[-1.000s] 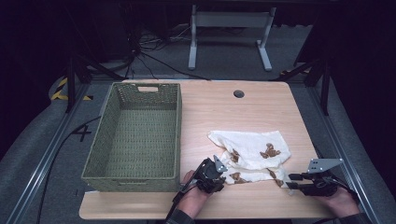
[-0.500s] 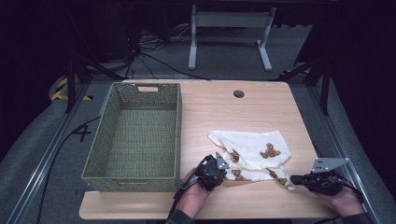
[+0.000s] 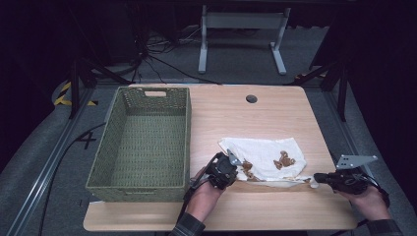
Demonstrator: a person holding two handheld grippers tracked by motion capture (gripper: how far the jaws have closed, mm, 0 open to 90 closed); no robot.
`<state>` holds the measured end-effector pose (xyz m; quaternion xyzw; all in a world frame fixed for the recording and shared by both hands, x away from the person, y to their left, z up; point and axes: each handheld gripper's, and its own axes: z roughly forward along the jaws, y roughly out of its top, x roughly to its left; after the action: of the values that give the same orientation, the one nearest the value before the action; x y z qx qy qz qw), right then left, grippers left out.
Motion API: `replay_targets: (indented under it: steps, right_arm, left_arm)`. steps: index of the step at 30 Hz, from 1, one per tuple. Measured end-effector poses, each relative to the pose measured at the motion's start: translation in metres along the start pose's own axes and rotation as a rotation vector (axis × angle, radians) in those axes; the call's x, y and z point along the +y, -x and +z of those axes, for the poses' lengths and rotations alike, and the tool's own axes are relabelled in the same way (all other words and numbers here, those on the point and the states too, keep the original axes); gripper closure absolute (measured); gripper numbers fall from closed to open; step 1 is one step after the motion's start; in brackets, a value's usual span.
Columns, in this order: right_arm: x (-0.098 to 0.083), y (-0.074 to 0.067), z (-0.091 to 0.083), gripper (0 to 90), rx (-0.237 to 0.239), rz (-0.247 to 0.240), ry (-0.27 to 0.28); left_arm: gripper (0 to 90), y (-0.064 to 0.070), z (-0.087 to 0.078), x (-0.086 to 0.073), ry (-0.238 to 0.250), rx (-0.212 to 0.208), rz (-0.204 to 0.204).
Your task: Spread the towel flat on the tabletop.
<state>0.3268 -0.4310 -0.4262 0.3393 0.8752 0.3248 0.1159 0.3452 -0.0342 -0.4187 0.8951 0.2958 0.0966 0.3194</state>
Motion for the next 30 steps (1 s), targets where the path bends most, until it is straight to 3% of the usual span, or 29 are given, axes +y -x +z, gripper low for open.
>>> replay_targets:
  steps: [1, 4, 10, 13, 19, 25, 30]
  right_arm:
    - [0.000, 0.001, 0.003, 84.3, -0.010, -0.002, -0.021]
    - [0.000, 0.003, 0.001, 77.2, -0.021, 0.010, 0.005]
    - [0.006, 0.000, -0.008, 78.7, -0.018, -0.006, 0.077]
    - [0.009, -0.005, -0.003, 81.9, 0.011, -0.026, 0.071]
    - [0.005, -0.015, 0.004, 81.9, 0.039, -0.050, 0.042]
    - [0.004, -0.019, 0.003, 81.9, 0.047, -0.056, 0.046]
    - [-0.002, -0.022, 0.005, 85.5, 0.077, -0.059, 0.030]
  left_arm:
    - [77.0, 0.000, 0.000, 0.000, 0.000, 0.000, 0.000]
    - [74.0, 0.000, 0.004, 0.004, 0.016, -0.002, -0.004]
    - [75.7, -0.002, 0.002, 0.011, 0.039, 0.006, -0.008]
    - [83.7, 0.001, 0.010, 0.009, 0.010, -0.020, -0.006]
    - [84.3, 0.013, 0.010, 0.001, -0.022, -0.023, 0.029]
    - [84.2, 0.007, 0.032, 0.003, -0.075, -0.012, 0.045]
    - [83.4, 0.005, 0.037, -0.001, -0.087, -0.003, 0.044]
